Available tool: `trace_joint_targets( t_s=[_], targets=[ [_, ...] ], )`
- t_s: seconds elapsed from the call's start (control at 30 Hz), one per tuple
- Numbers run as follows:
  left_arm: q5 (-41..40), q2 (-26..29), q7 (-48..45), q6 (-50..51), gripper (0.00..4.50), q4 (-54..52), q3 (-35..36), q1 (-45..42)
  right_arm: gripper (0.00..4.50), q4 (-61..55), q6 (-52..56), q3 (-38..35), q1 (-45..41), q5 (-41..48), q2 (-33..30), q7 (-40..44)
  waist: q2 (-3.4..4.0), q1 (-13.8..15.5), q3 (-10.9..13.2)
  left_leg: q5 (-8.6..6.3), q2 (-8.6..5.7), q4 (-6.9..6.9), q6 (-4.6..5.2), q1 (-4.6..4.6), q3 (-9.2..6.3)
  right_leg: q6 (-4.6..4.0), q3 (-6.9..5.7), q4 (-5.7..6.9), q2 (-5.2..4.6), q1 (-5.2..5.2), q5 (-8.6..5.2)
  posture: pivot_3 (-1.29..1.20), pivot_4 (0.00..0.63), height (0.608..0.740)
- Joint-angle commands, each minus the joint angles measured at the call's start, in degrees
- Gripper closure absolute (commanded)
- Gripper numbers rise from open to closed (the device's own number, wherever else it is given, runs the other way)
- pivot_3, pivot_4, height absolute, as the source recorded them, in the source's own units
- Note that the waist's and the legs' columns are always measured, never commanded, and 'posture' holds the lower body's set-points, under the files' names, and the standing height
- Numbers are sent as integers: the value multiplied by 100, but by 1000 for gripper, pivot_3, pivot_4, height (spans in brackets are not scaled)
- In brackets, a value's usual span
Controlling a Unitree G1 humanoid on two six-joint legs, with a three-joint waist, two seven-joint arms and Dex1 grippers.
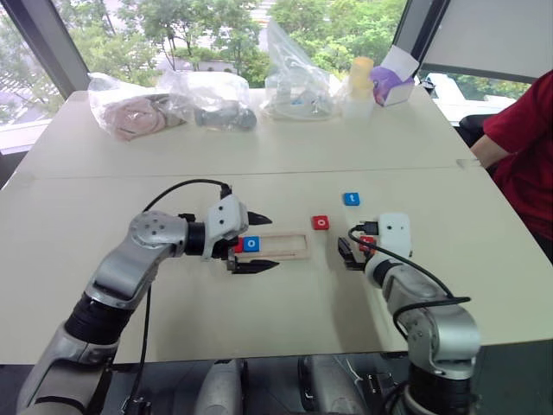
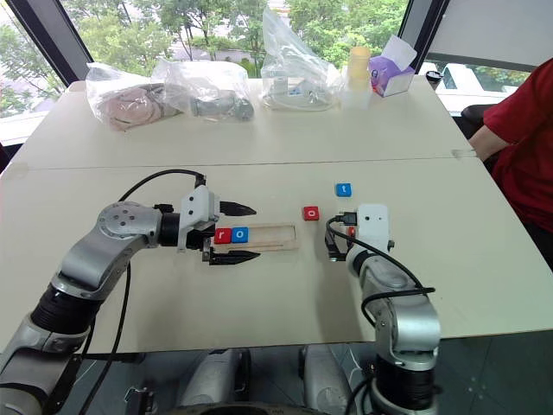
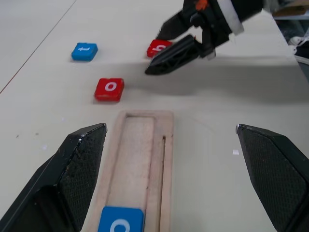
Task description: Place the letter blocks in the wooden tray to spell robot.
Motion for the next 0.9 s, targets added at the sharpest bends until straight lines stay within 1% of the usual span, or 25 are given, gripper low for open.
trace_joint_targets(
  t_s=[0.03,0.07,0.13,0.17,0.2,0.27,0.33,0.43,0.53,0.57,0.73,0.9],
  targets=[
    [-246,241,-134,149,0,-115,371,-79,74,-318,-805,-21,-138,644,-994,1439,-2,1,2,0,-2,1,0,0,-1,1,-1,-2,2,1,0,0,150,740],
    [-403,317,-208,312,0,-214,443,-83,74,-220,-1122,-120,-64,904,-1413,2070,-2,1,2,0,-1,-4,0,0,-2,3,-2,-7,3,3,-1,0,150,740],
    [-792,467,-353,698,0,-455,591,-94,74,114,-2001,-202,172,1126,-2255,3229,-4,2,5,-2,-2,-7,3,0,-3,10,-5,-12,5,6,-4,0,150,740],
    [-937,543,-422,848,0,-561,629,-94,74,320,-2373,-225,265,1170,-2557,3621,-5,3,6,-4,-2,-9,6,0,-3,14,-6,-15,5,11,-7,0,150,740],
    [-1035,665,-513,969,0,-669,648,-74,74,559,-2758,-187,324,1105,-2826,3893,-6,7,6,-6,-2,-8,9,0,-2,16,-15,-23,7,22,-9,0,150,740],
    [-791,1195,-831,893,0,-920,463,43,74,1189,-3461,-46,262,817,-3332,4274,-8,4,8,-8,-2,-7,12,3,-1,18,-16,-26,4,28,-10,0,150,740],
    [-837,1402,-816,1009,0,-1072,537,22,74,1856,-4038,23,101,749,-3640,4717,-6,-7,11,-8,-5,-3,12,8,4,14,-12,-26,3,29,-13,0,150,740],
    [-921,1487,-659,1108,0,-1144,657,-8,74,2597,-4723,119,-27,723,-3801,5111,-8,14,12,-8,-3,1,12,17,7,-1,-8,-26,1,39,-20,0,150,740],
    [-1000,1592,-604,1241,0,-1238,783,55,74,3367,-5368,279,-182,450,-3824,5231,-10,23,13,-8,-2,5,11,18,6,0,-10,-25,4,44,-20,0,150,740],
    [-1012,1629,-604,1274,0,-1272,807,81,74,3549,-5466,295,-237,416,-3795,5220,-10,20,13,-8,-3,5,11,17,6,2,-10,-25,3,44,-19,0,150,740],
    [-1001,1845,-533,1351,0,-1491,903,197,74,4667,-6188,555,-547,270,-3851,5751,-9,21,14,-8,-2,3,11,17,6,16,-9,-25,1,43,-12,0,150,740],
    [-957,1874,-461,1300,0,-1422,944,263,74,5905,-6498,679,-1160,316,-3557,6022,-9,2,15,-7,-3,9,11,25,7,8,-9,-23,3,52,-14,0,150,740]
  ],
)
